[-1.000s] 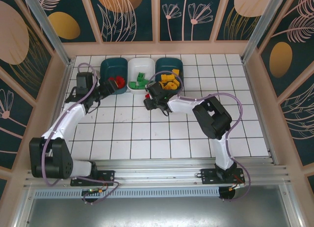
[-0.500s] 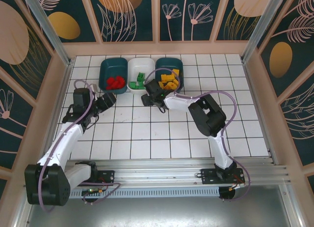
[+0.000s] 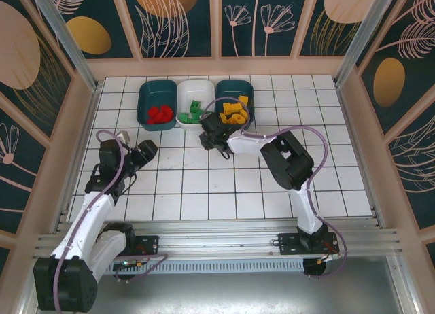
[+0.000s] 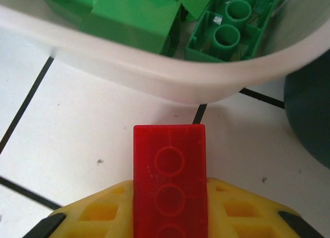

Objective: Sort the legos into containers by color

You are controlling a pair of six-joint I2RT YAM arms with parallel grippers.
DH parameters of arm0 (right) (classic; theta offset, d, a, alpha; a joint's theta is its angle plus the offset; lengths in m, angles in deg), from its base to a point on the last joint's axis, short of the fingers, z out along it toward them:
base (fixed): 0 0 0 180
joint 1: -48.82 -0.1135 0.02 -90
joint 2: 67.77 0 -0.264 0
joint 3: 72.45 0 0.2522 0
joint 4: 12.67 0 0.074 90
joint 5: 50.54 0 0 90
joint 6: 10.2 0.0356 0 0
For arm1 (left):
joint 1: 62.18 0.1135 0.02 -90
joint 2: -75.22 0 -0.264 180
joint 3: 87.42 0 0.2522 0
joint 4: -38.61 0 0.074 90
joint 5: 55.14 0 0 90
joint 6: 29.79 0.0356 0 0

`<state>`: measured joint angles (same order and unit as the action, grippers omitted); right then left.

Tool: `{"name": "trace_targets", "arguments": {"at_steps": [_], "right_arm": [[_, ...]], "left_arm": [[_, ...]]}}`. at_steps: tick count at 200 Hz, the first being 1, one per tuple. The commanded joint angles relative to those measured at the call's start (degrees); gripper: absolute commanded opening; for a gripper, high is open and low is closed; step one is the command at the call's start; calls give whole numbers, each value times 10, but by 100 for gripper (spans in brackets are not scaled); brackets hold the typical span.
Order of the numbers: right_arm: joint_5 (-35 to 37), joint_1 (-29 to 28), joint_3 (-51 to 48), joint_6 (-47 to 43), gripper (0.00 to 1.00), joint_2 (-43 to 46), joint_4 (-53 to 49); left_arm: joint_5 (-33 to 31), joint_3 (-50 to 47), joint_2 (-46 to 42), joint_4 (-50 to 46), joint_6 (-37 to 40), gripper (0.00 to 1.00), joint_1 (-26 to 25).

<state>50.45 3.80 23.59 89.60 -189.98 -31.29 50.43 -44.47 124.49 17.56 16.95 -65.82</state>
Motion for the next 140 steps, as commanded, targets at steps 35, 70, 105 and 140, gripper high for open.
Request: {"name": "trace_targets", "arguments": {"at_steps": [35,70,105,140], "right_arm": [[14,-39,-13,18,23,105,23],[-27,-40,89,20,24,39,28],[-62,-44,246,-1,23,-69,22],[-81,-44,427,-10,24,-188,-26]], "left_arm": [[-92,-45,-9,-28,-42,71,4],[-90,-112,-57,6,-105,73,4],[-75,-138,-110,0,-118,75,4],[-70,-134,-113,-37,-91,76,4]]}}
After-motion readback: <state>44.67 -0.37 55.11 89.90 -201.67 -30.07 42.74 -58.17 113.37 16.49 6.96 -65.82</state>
